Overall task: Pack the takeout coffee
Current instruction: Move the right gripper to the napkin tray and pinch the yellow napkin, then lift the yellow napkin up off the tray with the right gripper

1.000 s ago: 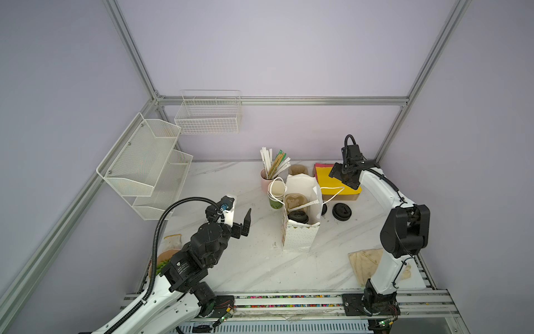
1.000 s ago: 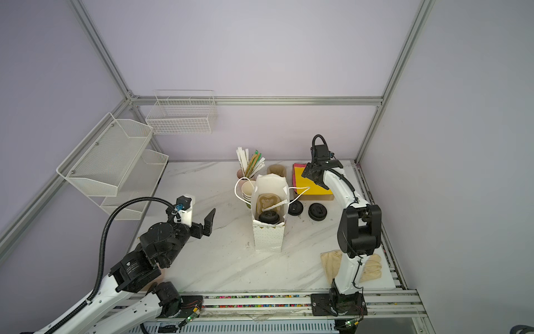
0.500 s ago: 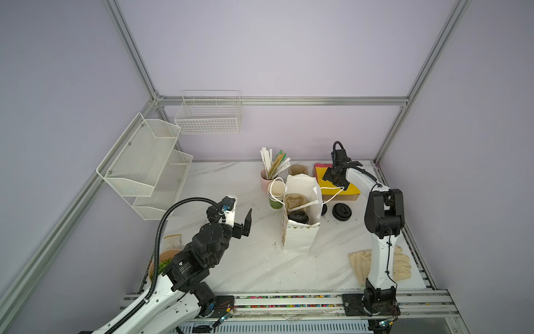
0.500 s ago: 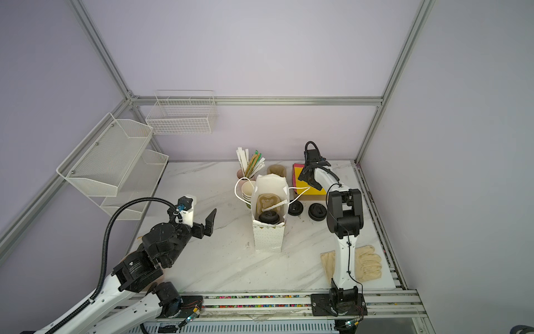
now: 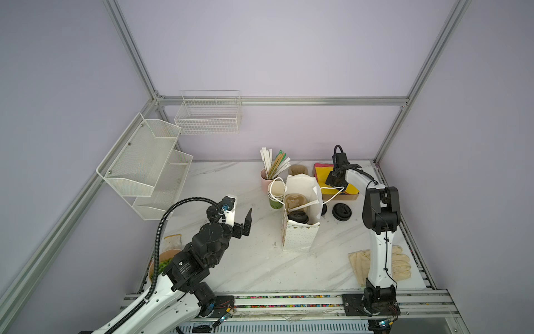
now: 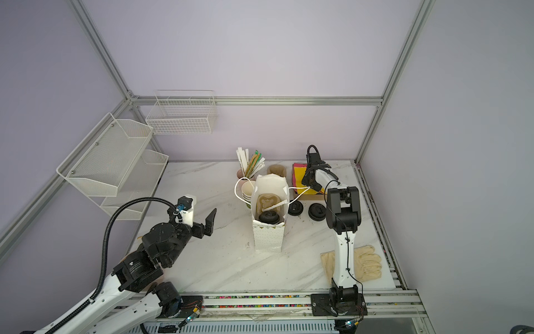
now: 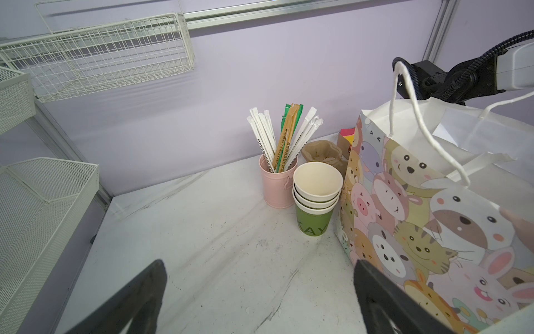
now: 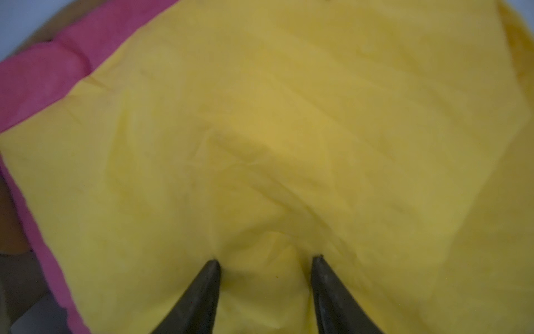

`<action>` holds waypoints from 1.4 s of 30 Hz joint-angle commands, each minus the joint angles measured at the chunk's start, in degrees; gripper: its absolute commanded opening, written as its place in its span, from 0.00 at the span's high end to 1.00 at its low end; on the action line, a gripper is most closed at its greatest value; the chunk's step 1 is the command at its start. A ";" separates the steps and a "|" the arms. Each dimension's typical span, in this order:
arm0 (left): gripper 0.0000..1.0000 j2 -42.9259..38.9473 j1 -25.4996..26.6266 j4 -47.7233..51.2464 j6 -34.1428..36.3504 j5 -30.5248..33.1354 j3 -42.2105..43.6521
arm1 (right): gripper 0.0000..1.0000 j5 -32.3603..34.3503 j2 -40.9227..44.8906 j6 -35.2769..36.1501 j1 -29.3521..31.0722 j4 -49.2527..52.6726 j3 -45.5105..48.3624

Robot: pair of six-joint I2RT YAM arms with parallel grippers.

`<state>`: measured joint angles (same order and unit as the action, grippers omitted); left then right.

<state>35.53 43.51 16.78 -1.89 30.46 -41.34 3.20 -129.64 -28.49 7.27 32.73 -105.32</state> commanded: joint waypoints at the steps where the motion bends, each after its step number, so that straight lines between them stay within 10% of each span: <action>1: 0.00 -0.03 -0.34 -3.05 0.53 0.24 2.67 | 0.58 -2.21 -1.06 0.45 -0.15 -1.10 -0.54; 11: 0.00 -0.09 -0.35 -3.07 0.66 -0.04 2.76 | 0.80 -2.08 1.16 0.54 -0.59 -1.78 0.59; 42: 0.00 -0.02 -0.36 -2.97 0.84 -0.97 2.85 | 1.00 -0.35 8.43 -1.65 -1.55 -1.69 2.17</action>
<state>35.73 43.51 16.75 -1.85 30.17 -41.32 2.11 -125.62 -29.10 6.13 31.07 -103.72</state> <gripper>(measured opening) 0.997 0.048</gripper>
